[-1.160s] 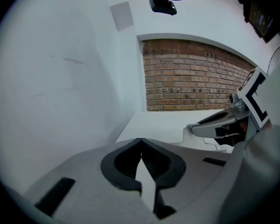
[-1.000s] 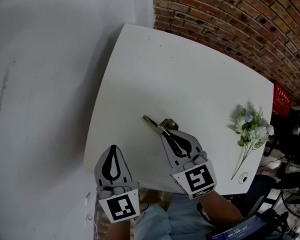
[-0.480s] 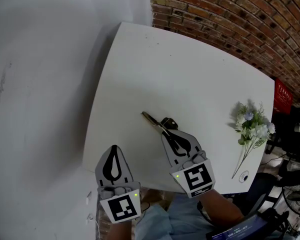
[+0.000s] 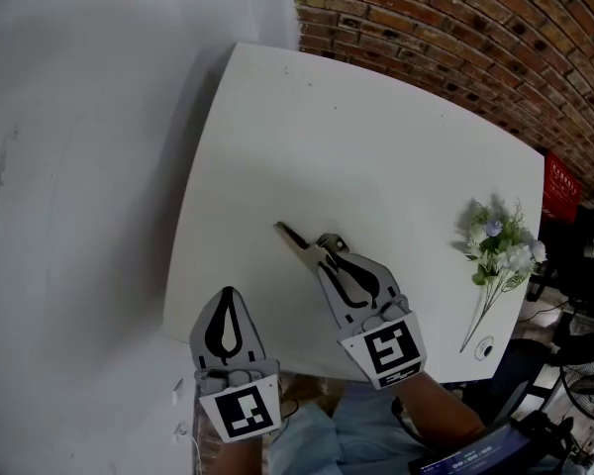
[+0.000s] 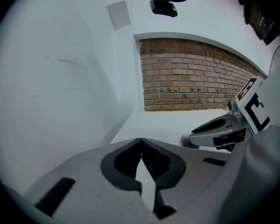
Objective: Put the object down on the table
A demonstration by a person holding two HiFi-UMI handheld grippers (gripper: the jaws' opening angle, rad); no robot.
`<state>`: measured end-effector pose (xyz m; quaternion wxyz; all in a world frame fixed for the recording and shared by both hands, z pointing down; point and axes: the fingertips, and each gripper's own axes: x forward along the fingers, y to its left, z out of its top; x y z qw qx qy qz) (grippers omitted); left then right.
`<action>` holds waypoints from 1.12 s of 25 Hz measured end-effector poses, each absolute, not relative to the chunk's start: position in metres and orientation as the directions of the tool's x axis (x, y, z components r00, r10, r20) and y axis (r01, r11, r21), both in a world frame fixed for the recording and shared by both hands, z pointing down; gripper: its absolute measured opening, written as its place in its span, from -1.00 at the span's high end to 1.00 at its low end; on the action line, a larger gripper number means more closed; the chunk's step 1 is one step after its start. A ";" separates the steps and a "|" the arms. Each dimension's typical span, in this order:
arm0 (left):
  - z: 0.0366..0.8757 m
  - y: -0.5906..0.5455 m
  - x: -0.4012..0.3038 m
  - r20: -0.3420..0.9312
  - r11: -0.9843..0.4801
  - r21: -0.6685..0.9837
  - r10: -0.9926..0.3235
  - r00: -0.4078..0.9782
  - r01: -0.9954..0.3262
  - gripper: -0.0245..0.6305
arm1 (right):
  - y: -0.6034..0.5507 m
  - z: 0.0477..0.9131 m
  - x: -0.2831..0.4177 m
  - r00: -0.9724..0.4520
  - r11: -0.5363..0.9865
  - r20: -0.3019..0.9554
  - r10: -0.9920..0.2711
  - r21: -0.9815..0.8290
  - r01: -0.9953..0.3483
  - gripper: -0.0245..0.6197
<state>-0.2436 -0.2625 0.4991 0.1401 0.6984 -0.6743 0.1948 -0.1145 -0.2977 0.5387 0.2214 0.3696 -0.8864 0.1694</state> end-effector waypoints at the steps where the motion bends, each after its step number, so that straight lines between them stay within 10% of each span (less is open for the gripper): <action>1: 0.500 -0.263 -0.243 0.462 -0.054 -0.067 -0.887 0.017 -0.996 0.90 | -0.298 0.539 -0.114 -0.629 0.670 0.518 -0.580 -0.135 -0.730 0.68; 28: 0.487 -0.262 -0.245 0.439 -0.062 -0.079 -0.898 0.021 -0.995 0.90 | -0.296 0.526 -0.116 -0.622 0.661 0.496 -0.606 -0.122 -0.741 0.68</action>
